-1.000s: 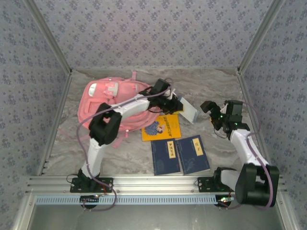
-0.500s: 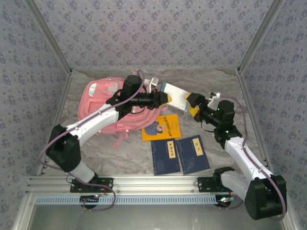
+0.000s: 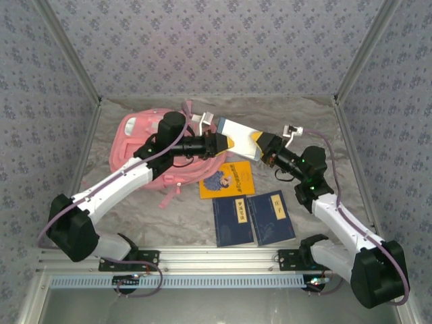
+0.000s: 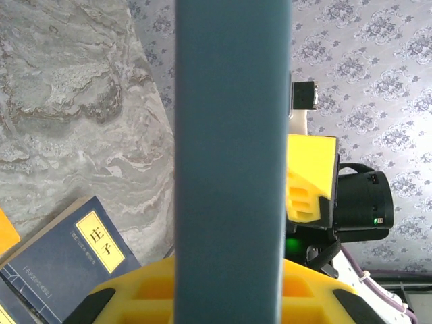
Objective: Pack the student bag
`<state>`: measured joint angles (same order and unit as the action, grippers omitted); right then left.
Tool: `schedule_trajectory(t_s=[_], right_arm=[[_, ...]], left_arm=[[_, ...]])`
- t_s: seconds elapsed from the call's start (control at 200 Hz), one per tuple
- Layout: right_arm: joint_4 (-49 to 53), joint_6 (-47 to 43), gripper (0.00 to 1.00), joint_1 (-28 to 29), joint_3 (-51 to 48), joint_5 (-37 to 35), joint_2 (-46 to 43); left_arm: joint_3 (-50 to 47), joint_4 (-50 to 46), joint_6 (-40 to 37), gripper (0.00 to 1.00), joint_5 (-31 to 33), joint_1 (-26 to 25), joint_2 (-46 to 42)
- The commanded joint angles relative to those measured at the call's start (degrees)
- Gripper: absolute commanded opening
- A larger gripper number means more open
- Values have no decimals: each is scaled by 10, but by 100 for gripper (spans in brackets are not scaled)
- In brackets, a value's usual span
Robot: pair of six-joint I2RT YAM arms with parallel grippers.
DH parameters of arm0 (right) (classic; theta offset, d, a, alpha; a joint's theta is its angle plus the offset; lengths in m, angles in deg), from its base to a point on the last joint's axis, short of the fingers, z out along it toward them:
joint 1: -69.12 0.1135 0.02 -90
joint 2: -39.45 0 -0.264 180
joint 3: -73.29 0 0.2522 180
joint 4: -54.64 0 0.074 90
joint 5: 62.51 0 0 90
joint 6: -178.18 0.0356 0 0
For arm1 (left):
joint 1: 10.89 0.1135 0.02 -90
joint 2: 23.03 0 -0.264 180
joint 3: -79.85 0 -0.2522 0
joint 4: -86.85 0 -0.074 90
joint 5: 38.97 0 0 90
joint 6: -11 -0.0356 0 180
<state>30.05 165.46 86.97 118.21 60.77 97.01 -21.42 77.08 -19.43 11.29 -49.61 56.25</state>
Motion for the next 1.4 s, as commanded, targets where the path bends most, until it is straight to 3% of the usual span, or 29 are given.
schedule_trajectory(t_s=[0.0, 0.13, 0.205, 0.3, 0.36, 0.53, 0.709, 0.844, 1.199, 1.394], right_arm=[[-37, 6, 35, 4, -4, -7, 0], [-26, 4, 8, 4, -9, -10, -3], [-3, -6, 0, 4, -12, -9, -12], [39, -22, 0, -7, -15, -13, -33], [87, -46, 0, -16, -12, -18, -51], [277, -141, 0, -37, 2, -67, -107], [337, -174, 0, -51, -4, -85, -129], [344, -177, 0, -61, -10, -80, -137], [361, -171, 0, -91, -17, -49, -162], [356, -168, 0, -98, -28, -42, -160]], left_arm=[[-7, 33, 1, 0, -5, 1, -22], [-12, 29, -1, 0, -3, 2, -18], [-8, 6, -17, 2, 2, 7, -18], [4, -61, -57, 29, 23, 23, -20], [12, -109, -89, 40, 36, 41, -21], [77, -305, -216, 49, 141, 104, -6], [143, -392, -269, 51, 204, 161, 75], [197, -416, -296, 49, 227, 167, 151], [258, -409, -301, 46, 234, 167, 264], [258, -385, -287, 37, 205, 167, 278]])
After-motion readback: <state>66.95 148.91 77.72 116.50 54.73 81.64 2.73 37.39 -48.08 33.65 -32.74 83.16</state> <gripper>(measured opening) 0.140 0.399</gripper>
